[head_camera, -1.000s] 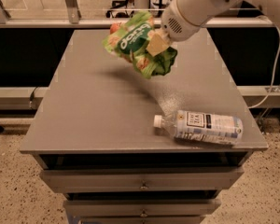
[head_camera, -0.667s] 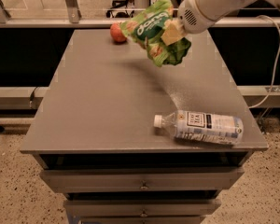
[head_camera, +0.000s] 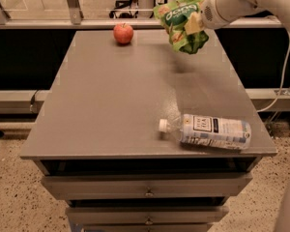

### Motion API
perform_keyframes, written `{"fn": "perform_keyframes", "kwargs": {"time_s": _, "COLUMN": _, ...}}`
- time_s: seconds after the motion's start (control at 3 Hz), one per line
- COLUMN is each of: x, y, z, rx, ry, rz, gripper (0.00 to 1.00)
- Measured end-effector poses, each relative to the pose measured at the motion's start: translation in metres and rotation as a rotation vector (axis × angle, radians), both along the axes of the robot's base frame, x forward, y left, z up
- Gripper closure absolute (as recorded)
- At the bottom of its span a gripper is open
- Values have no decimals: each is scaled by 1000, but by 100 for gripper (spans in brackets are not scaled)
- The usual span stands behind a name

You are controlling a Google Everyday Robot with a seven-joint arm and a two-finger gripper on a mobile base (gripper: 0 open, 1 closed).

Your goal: Move green rice chip bag near apple

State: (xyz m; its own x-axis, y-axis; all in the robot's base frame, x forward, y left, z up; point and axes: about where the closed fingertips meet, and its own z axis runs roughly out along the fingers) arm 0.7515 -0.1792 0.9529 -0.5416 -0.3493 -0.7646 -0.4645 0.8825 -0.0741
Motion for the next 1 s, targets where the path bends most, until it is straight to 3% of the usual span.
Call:
{"fn": "perform_keyframes", "kwargs": {"time_s": 0.33, "x": 27, "y": -4, "z": -6, "rx": 20, "ry": -7, "rz": -35, "gripper": 100}}
{"fn": "perform_keyframes", "kwargs": {"time_s": 1.0, "x": 83, "y": 36, "z": -28, "rx": 82, "ry": 22, "rz": -52, "gripper": 100}}
